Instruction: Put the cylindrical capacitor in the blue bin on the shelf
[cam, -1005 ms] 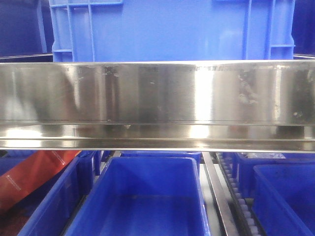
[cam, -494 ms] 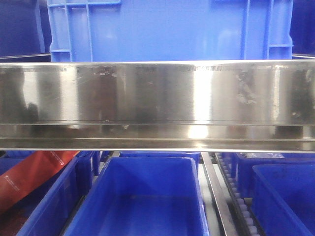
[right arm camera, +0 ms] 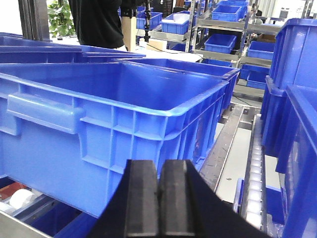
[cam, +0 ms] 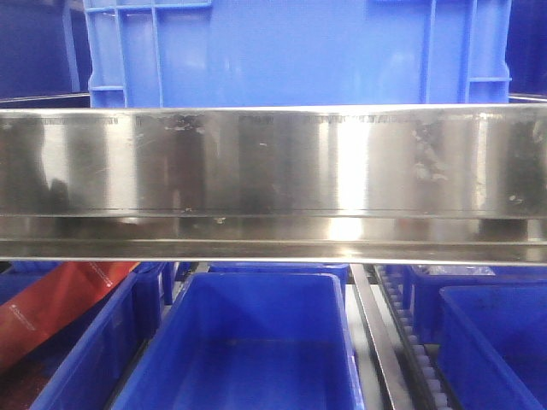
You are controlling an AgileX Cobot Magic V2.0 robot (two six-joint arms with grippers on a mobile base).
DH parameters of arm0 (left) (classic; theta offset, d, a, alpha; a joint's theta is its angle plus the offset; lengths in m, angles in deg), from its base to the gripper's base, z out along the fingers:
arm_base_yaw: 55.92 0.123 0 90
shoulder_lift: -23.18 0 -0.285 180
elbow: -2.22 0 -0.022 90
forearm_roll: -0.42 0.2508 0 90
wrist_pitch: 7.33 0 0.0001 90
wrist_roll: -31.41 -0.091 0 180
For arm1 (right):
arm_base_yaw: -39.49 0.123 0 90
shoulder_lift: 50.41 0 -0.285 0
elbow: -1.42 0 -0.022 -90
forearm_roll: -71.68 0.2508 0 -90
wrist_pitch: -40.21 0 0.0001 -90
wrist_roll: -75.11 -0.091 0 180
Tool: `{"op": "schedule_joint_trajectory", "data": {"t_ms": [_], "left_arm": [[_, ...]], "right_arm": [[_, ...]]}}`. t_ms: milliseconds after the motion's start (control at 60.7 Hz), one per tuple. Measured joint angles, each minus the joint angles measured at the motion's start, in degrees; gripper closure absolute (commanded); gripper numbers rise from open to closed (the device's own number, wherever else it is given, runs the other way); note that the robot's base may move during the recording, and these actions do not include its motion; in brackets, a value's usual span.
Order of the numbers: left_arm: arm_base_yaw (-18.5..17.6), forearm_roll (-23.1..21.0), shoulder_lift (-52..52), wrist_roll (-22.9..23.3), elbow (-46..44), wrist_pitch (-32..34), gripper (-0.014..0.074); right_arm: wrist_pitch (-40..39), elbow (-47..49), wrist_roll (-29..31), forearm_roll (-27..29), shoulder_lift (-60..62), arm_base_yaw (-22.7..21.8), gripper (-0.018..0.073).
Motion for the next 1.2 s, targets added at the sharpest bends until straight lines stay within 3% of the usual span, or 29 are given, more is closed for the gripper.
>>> {"op": "schedule_joint_trajectory", "data": {"t_ms": [461, 659, 889, 1202], "left_arm": [[0.0, 0.0, 0.0, 0.0, 0.0, 0.0, 0.0707], [0.0, 0.0, 0.0, 0.0, 0.0, 0.0, 0.0707], [0.0, 0.0, 0.1, 0.1, 0.0, 0.0, 0.0707], [0.0, 0.0, 0.1, 0.1, 0.0, 0.0, 0.0707]], "right_arm": [[0.0, 0.0, 0.0, 0.0, 0.0, -0.7, 0.0721], [-1.0, -3.5, 0.0, 0.0, 2.6, -8.1, 0.0721], [-4.1, -15.6, -3.6, -0.1, 11.5, -18.9, 0.0721], [-7.6, -29.9, -4.1, -1.6, 22.2, -22.5, 0.0721]]}}
